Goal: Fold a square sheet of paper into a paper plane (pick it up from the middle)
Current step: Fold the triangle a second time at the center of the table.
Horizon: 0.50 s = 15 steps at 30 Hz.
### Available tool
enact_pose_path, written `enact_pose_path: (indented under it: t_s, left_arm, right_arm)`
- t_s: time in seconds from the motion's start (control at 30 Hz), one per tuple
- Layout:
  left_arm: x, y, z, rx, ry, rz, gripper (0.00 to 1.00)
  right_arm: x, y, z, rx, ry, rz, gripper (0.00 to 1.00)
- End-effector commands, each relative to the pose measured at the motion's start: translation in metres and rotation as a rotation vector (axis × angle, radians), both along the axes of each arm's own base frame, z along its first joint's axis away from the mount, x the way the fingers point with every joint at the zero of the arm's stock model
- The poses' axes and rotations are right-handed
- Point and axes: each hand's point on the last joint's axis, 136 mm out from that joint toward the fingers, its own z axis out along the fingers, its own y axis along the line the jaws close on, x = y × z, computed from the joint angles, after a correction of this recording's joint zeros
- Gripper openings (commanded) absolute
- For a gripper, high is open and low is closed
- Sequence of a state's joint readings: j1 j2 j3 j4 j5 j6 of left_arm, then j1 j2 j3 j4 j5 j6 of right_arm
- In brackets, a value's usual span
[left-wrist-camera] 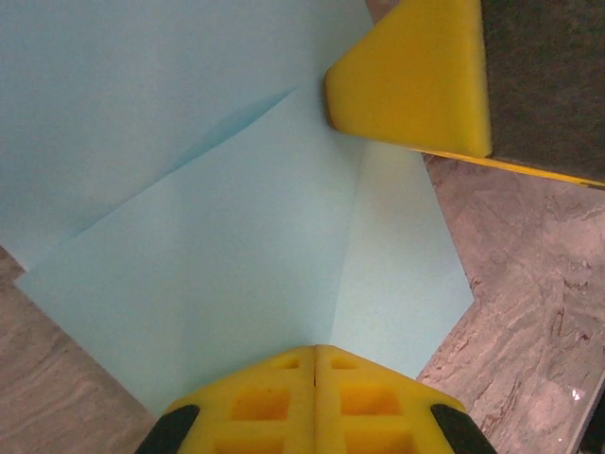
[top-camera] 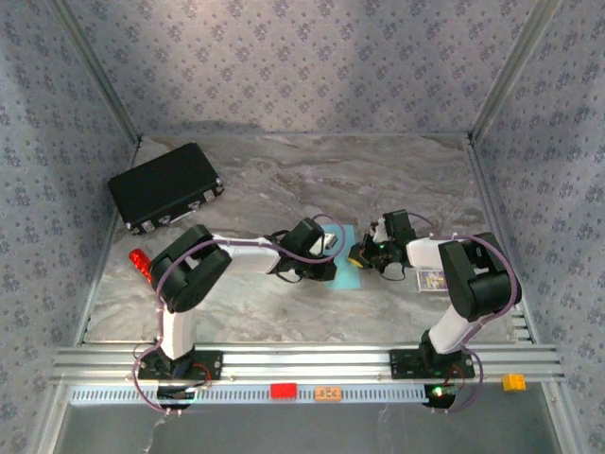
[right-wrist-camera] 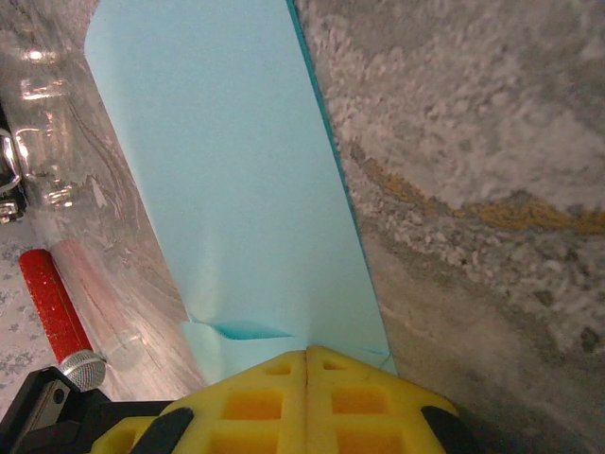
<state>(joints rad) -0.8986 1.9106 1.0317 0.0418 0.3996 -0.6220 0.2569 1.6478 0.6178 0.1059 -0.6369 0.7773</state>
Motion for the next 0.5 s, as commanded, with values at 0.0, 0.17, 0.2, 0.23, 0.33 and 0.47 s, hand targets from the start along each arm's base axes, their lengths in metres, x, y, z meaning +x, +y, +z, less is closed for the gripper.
enact_pose_path:
  t_s: [0.0, 0.17, 0.2, 0.23, 0.33, 0.47]
  left_arm:
    - [0.008, -0.014, 0.025, -0.045, -0.015, 0.003, 0.04]
    - [0.013, -0.029, 0.019, -0.077, 0.018, 0.0, 0.06]
    - [0.013, -0.031, 0.015, -0.076, 0.03, 0.001, 0.06]
    - [0.012, -0.032, 0.01, -0.072, 0.044, 0.0, 0.07]
    - [0.01, -0.028, -0.006, -0.039, 0.071, 0.014, 0.06]
    - [0.005, -0.02, -0.013, -0.017, 0.089, 0.029, 0.07]
  right_arm:
    - [-0.013, -0.014, -0.021, -0.075, 0.069, -0.035, 0.06]
    - [-0.013, -0.014, -0.022, -0.073, 0.069, -0.035, 0.06]
    - [-0.013, -0.014, -0.023, -0.073, 0.07, -0.038, 0.06]
    - [-0.013, -0.014, -0.022, -0.073, 0.069, -0.038, 0.06]
    - [-0.013, -0.014, -0.022, -0.073, 0.068, -0.038, 0.06]
    - [-0.013, -0.015, -0.023, -0.074, 0.069, -0.037, 0.06]
